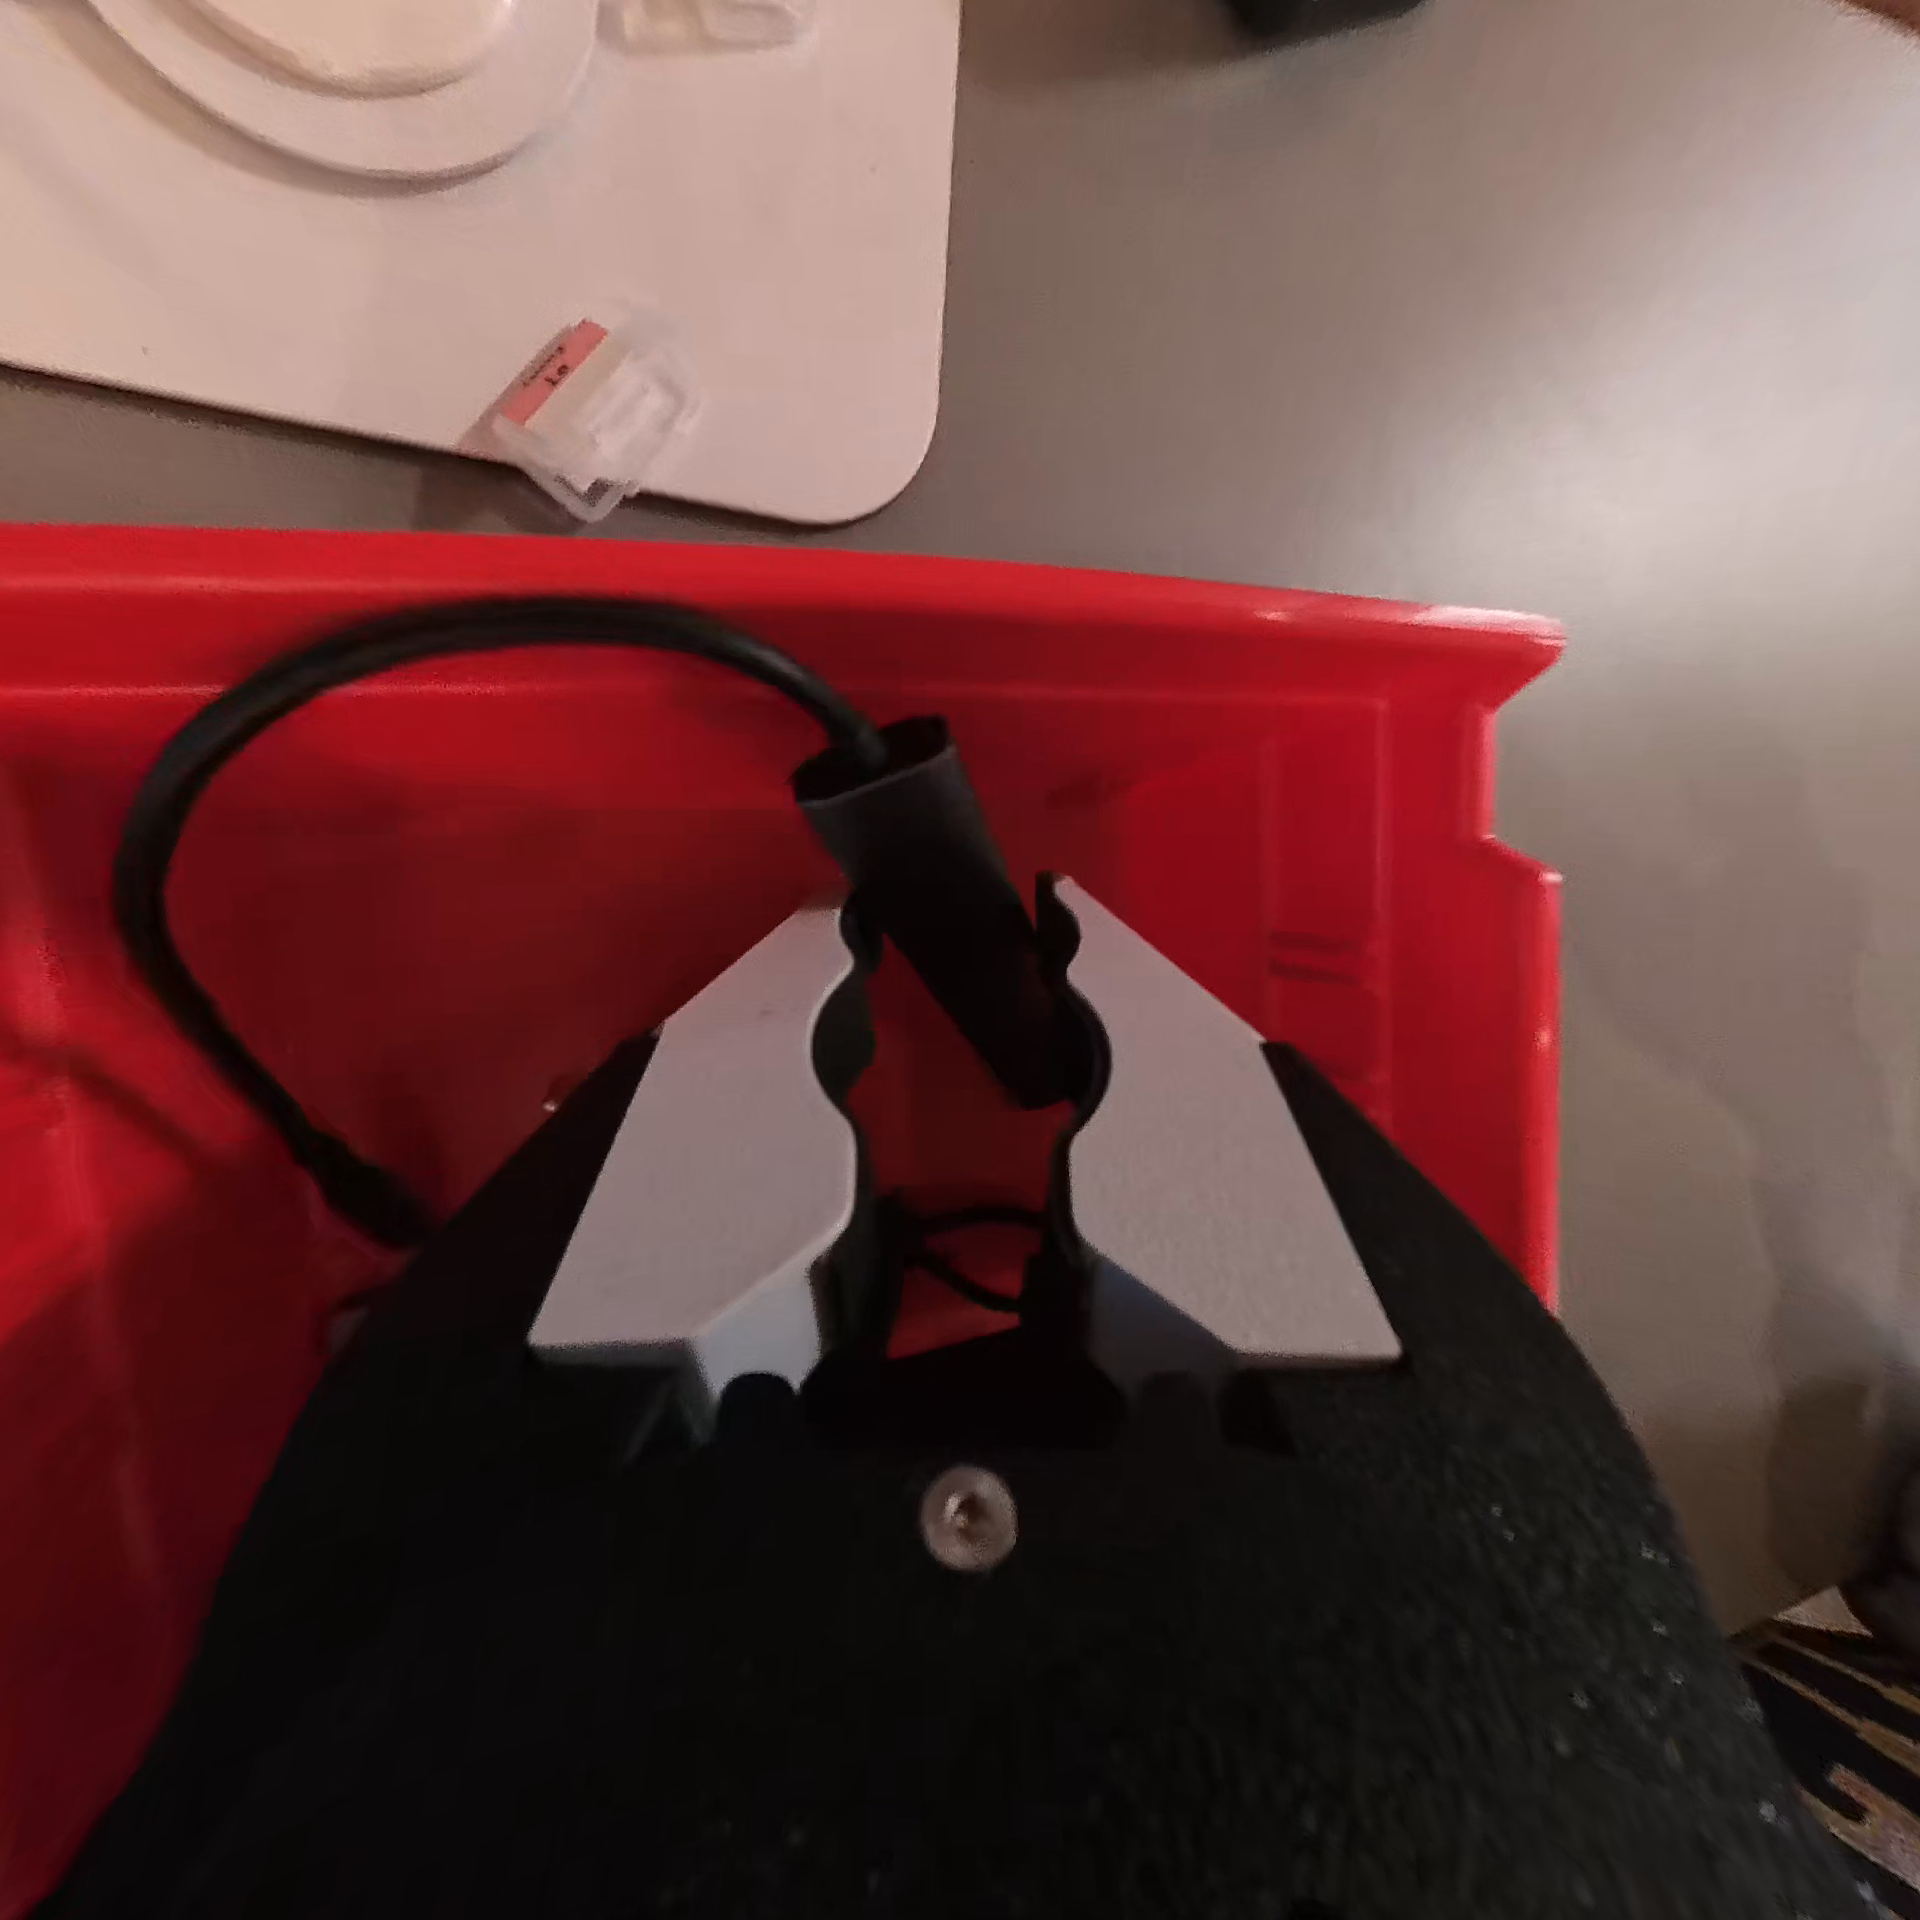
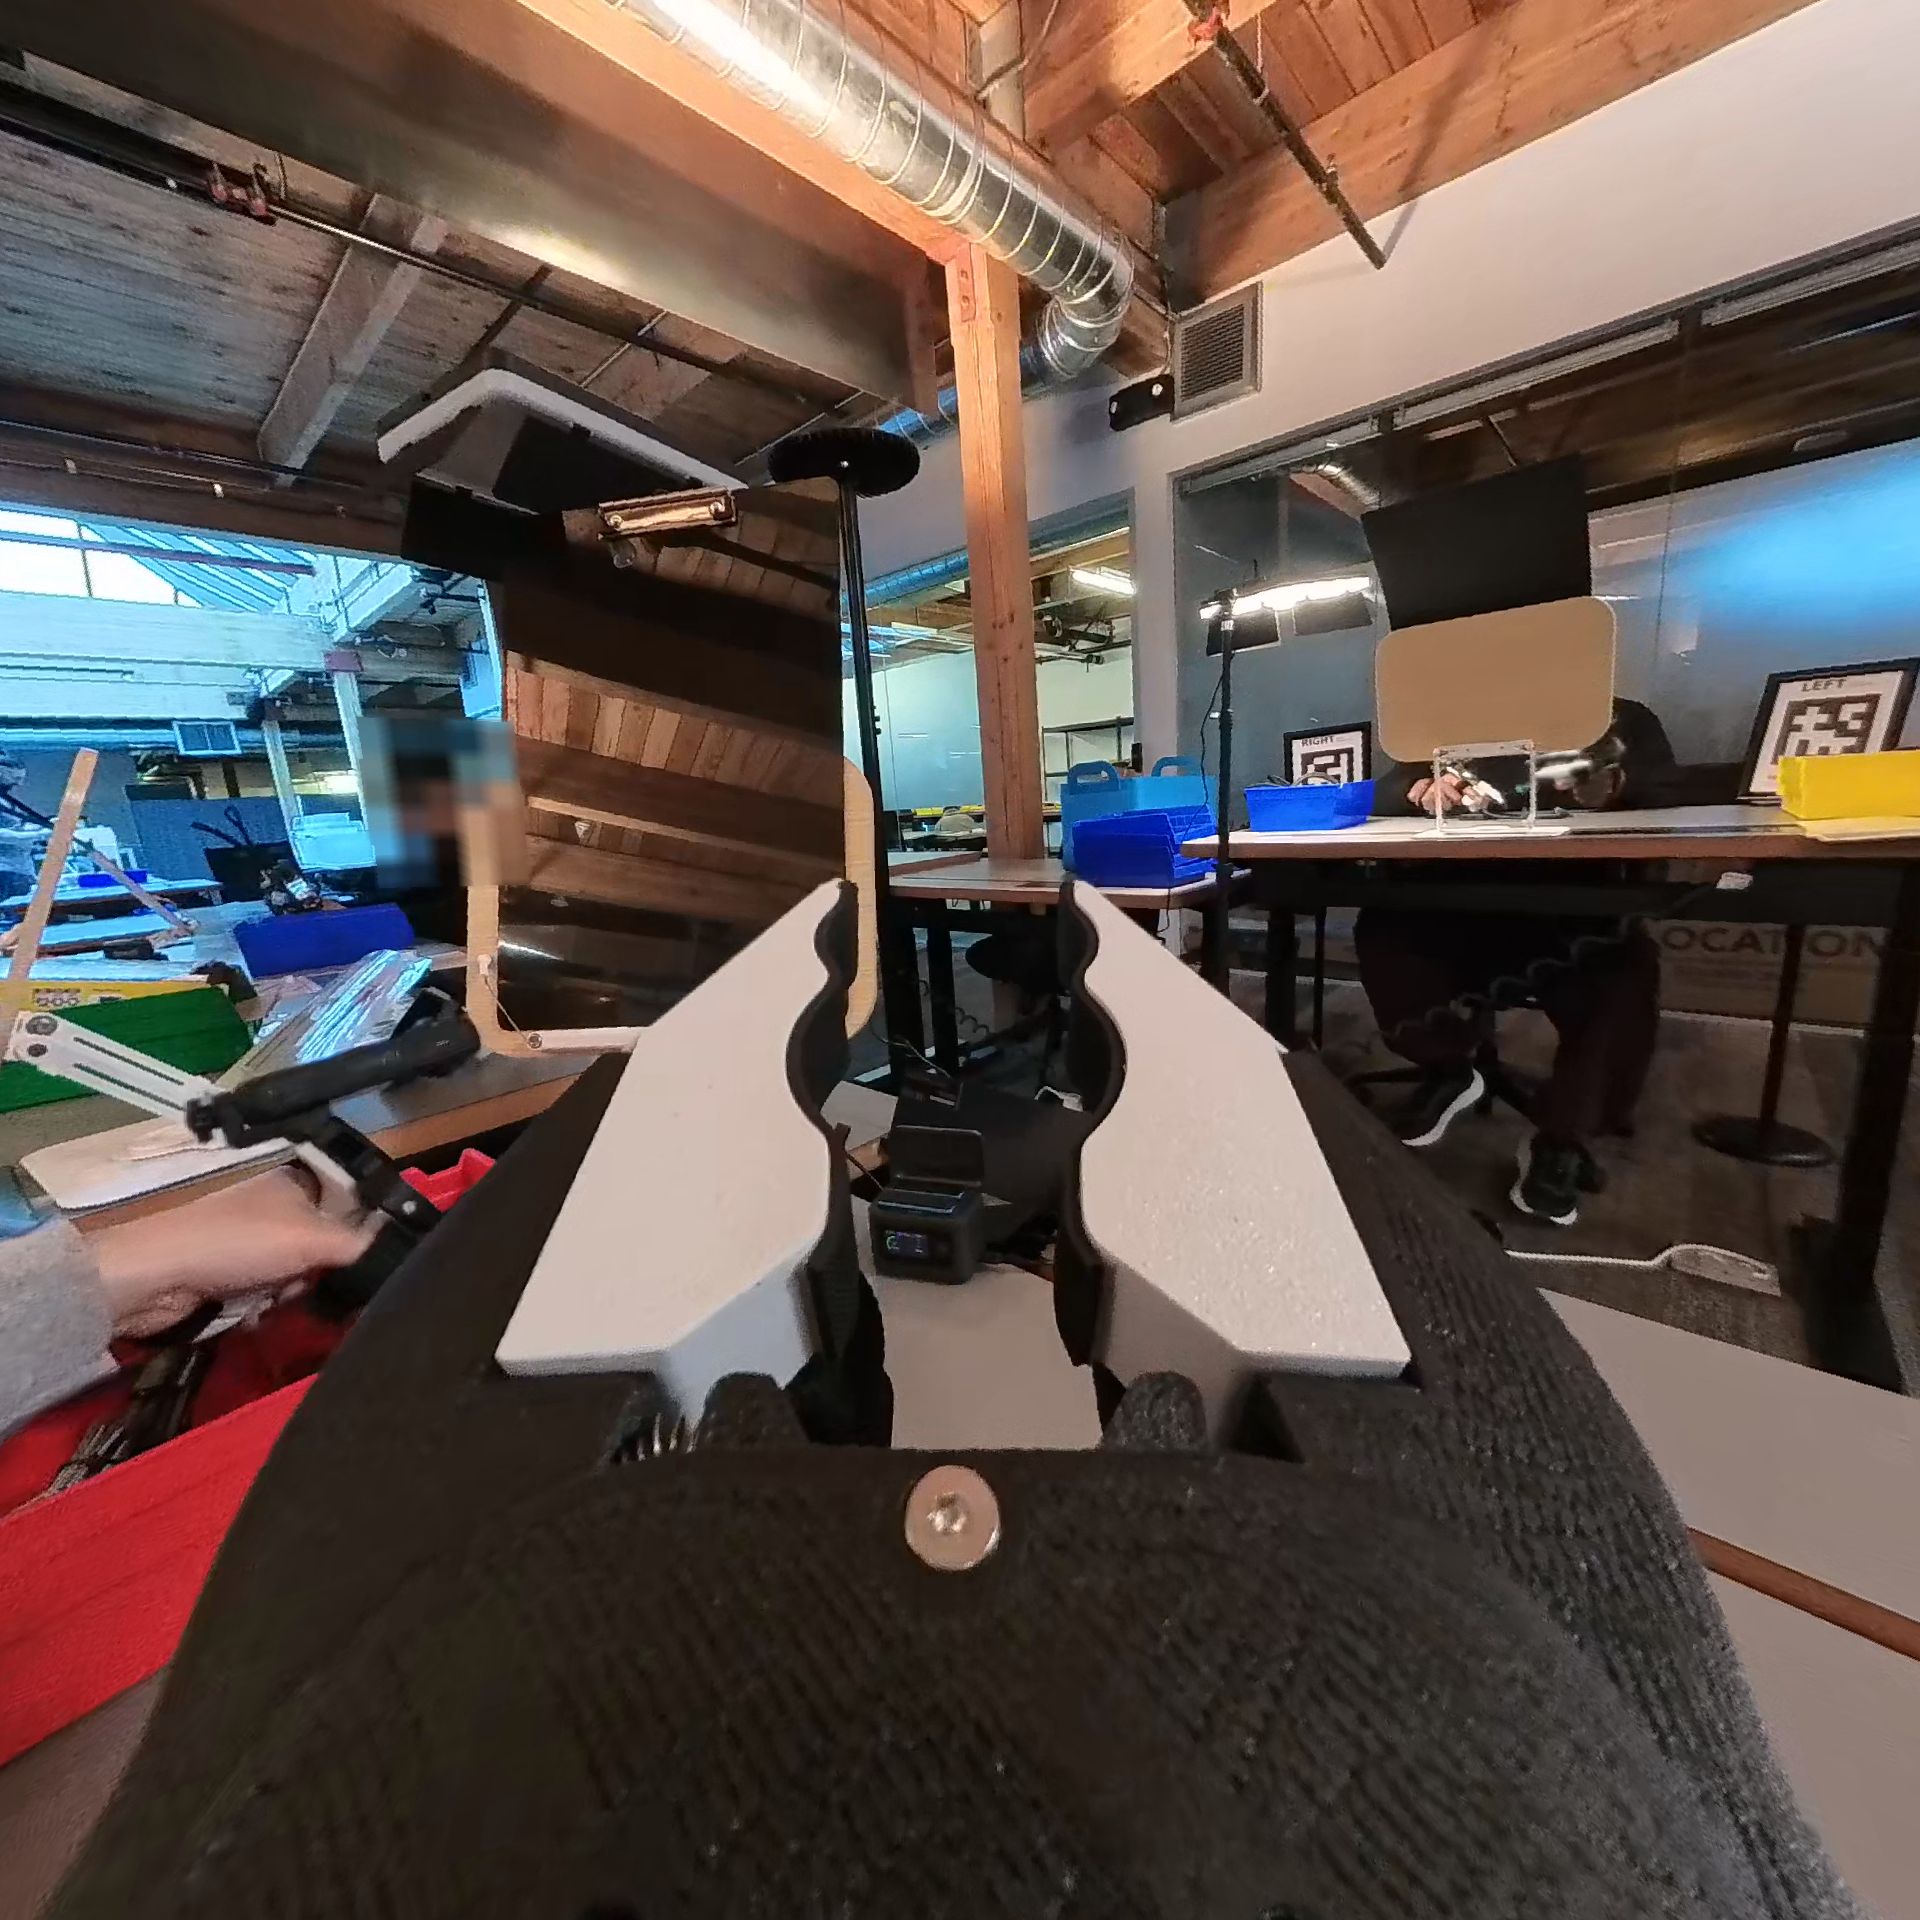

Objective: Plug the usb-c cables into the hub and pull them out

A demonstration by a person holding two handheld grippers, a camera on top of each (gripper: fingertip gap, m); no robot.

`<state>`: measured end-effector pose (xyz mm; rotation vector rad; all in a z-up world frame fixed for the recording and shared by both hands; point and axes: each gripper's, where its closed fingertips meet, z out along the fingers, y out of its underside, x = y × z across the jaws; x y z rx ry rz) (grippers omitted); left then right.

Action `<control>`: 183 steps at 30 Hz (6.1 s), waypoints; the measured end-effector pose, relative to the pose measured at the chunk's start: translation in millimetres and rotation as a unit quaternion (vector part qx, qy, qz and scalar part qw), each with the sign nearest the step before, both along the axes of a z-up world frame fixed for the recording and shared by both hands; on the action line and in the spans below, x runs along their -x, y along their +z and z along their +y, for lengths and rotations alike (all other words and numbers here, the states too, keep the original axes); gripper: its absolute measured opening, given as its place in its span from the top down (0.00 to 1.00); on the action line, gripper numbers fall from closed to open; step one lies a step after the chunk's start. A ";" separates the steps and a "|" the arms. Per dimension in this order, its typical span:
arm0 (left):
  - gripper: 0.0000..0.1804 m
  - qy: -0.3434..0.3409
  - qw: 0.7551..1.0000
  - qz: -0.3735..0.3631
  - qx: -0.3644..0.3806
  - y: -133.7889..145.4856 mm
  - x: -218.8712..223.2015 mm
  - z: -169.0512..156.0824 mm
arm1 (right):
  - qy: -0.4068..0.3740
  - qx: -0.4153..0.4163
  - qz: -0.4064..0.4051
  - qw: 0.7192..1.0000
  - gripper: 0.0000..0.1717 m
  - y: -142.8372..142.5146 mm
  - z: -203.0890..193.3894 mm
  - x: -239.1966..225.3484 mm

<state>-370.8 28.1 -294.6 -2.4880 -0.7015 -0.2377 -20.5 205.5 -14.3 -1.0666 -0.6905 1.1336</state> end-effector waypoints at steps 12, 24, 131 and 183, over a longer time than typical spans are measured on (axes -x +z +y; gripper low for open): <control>0.88 -0.084 0.959 0.171 -0.209 177.1 -51.8 15.4 | -0.002 -0.005 0.000 1.000 0.80 3.0 -3.1 -0.8; 0.88 -0.429 0.891 0.143 0.038 54.0 -247.3 71.1 | -0.018 -0.019 0.004 1.000 0.80 9.5 -5.4 -11.9; 0.76 -0.145 0.911 0.382 -0.056 96.4 -84.9 -117.9 | 0.008 -0.025 -0.003 1.000 0.81 7.3 -12.4 -6.5; 0.99 -0.380 0.835 0.355 -0.182 113.7 -260.2 191.3 | -0.027 -0.027 -0.012 0.999 0.81 4.4 -1.2 -16.7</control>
